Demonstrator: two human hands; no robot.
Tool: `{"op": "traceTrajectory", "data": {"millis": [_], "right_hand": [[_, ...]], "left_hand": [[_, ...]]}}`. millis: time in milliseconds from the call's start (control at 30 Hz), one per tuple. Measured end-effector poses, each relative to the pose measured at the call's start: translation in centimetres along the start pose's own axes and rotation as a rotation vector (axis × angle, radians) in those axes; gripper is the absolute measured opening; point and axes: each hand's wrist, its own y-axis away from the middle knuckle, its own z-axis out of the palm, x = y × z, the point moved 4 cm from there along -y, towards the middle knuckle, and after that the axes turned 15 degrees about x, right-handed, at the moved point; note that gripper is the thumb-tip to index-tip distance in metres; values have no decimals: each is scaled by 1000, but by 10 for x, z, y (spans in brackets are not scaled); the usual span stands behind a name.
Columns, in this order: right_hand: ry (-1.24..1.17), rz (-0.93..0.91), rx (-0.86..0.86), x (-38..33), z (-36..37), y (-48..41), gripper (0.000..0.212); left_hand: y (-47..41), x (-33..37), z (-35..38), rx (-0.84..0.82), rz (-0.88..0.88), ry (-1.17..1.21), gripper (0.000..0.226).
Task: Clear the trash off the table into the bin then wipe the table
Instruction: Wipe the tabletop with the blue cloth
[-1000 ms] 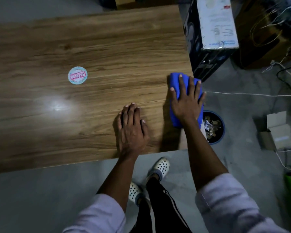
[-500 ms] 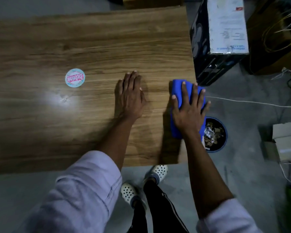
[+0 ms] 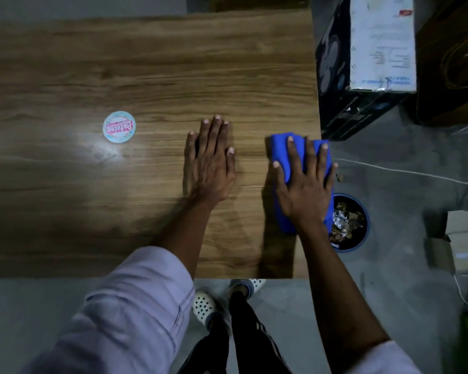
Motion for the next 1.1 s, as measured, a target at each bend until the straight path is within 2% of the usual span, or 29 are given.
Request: {"op": "traceTrajectory", "data": {"millis": [133,267,367,533,667,767,900,1000,1100], "right_hand": [[-34,86,55,-30,18,-66,64],[-37,-126,-8,-80,37,-63,65],[-39,-237,-8,-69,22,-11,63],[33,-30,2,-8,-2,19,64],[23,86,68,-27,12,-25,65],[-11,19,49,-63,28,-45,65],[-18,-185,10,-73,18,-4,63],[34,-80,-4,-29,3,19,63],[69,61,26,-8,2,-4,65]], "left_hand": [[0,-1,1,23,-15,4,60],[-2,-1,-2,25,-38,9,61],[-2,0,-4,9,-21,-24,62],[-3,0,-6,13,-27,32,60],[-4,-1,-5,14,-30,54,59],[-3,-2,-4,16,-38,39,59],[-4,-1,-7,2,-27,20,60],[-5,-1,-9,-3,-34,34,59],[-5,-2,-7,-10,-27,36,60]]}}
